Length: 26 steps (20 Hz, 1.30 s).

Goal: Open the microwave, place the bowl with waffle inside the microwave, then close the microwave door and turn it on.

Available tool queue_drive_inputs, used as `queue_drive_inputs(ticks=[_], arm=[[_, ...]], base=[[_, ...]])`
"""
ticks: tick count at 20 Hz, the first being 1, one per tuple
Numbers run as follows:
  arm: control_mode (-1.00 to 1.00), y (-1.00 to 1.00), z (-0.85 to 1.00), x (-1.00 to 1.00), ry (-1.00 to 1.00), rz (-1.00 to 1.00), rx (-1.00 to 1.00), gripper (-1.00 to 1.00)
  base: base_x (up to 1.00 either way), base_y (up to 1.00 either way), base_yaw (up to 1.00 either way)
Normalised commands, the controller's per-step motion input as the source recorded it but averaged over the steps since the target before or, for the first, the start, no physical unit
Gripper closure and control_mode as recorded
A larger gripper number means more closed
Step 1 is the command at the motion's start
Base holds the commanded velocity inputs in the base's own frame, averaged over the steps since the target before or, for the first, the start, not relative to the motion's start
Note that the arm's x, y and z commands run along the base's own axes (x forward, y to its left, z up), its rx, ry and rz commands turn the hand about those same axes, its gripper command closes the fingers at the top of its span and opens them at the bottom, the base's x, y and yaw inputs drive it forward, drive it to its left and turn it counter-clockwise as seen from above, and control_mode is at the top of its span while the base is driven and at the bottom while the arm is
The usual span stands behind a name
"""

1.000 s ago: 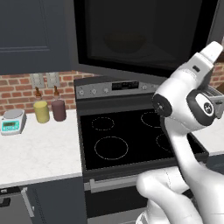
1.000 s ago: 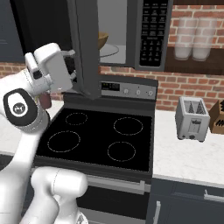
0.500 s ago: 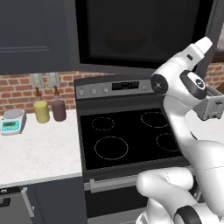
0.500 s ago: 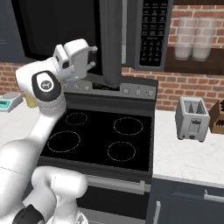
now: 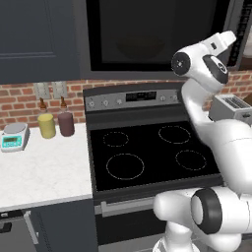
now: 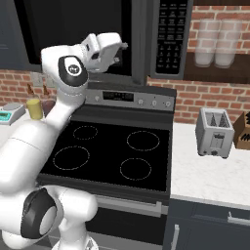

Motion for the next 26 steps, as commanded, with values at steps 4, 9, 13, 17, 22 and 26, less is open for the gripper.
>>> queue_drive_inputs(ticks=[4,9,13,17,22,26], arm=[[-1.00,-0.27,0.02,0.36,0.00,0.07,0.24,-1.00],[-1.00,-0.13,-0.08,0.40,-0.05,0.11,0.22,-1.00],[-1.00,0.00,-0.21,0.33,-0.07,0.13,0.21,-1.00],[-1.00,0.00,-0.11,0.37,-0.03,0.13,0.19,-1.00],[-1.00,0.00,-0.03,0.42,0.00,0.12,0.15,-1.00],[-1.00,0.00,-0.01,0.47,0.00,0.12,0.14,-1.00]], base=[[0.00,0.00,0.00],[0.00,0.00,0.00],[0.00,0.00,0.00],[0.00,0.00,0.00],[0.00,0.00,0.00],[0.00,0.00,0.00]])
